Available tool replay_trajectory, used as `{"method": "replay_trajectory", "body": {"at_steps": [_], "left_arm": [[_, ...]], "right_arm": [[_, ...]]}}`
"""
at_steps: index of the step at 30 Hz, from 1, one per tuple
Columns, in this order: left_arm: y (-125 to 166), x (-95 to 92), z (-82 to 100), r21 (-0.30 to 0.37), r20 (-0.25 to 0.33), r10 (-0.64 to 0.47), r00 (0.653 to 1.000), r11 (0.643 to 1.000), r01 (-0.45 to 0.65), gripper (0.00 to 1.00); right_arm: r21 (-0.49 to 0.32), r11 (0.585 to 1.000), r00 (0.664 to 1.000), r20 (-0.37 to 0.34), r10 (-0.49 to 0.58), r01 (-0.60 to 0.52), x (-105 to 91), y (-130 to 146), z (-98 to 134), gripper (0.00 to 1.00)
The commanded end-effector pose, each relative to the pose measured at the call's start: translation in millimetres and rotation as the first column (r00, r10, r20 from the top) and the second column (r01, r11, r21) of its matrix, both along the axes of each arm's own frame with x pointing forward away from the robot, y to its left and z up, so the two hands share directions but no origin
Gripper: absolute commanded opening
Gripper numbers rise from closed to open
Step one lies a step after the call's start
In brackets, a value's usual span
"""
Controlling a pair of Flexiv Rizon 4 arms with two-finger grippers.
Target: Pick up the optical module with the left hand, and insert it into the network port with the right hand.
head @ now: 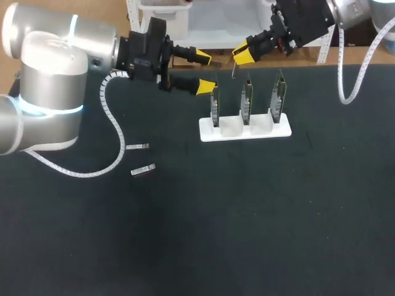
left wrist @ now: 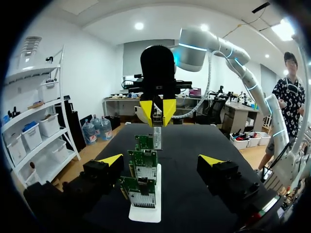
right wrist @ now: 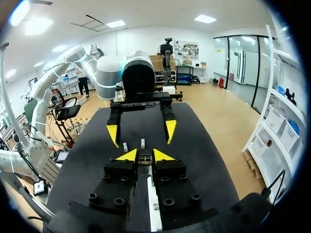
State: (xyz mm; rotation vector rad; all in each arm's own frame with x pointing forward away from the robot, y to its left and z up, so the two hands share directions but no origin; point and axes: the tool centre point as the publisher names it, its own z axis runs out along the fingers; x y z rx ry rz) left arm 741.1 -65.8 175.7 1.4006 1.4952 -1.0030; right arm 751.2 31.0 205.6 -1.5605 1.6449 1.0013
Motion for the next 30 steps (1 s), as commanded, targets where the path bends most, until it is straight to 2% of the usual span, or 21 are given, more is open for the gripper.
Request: {"method": "replay_trajectory", "body": {"at_steps": [1,2,9,16,21,30], "left_arm": [[2,3.0,-1.3,0.115,-0.046,-0.007,0.999,0.993,0.012,1.0],[3,3.0,-3.1,0.105,-0.045,-0.01,0.999,0.994,0.014,1.0],[6,2.6,-5.6,0.186,-0.081,0.006,0.997,0.982,0.01,1.0],[10,0.5,-17.8,0.267,-0.135,0.026,0.991,0.963,0.011,1.0],[11,-0.7,-25.0,0.27,-0.146,0.033,0.989,0.963,0.008,1.0],[11,-0.1,-27.6,0.283,-0.148,0.042,0.988,0.959,0.001,1.0]], "right_arm": [[0.003,1.0,1.0,0.004,-0.005,0.005,-3.1,-1,0,0.0],[0.003,1.0,1.0,0.004,-0.005,0.005,-3.4,-1,0,0.0],[0.005,1.0,1.0,0.007,-0.001,0.001,-5.8,-1,2,0.0],[0.007,1.0,1.0,0.01,-0.001,0.001,-6.9,-2,4,0.0],[0.007,1.0,1.0,0.011,-0.002,0.002,-7.6,-2,4,0.0],[0.005,1.0,1.0,0.012,0.001,-0.001,-9.3,-4,5,0.0]]}}
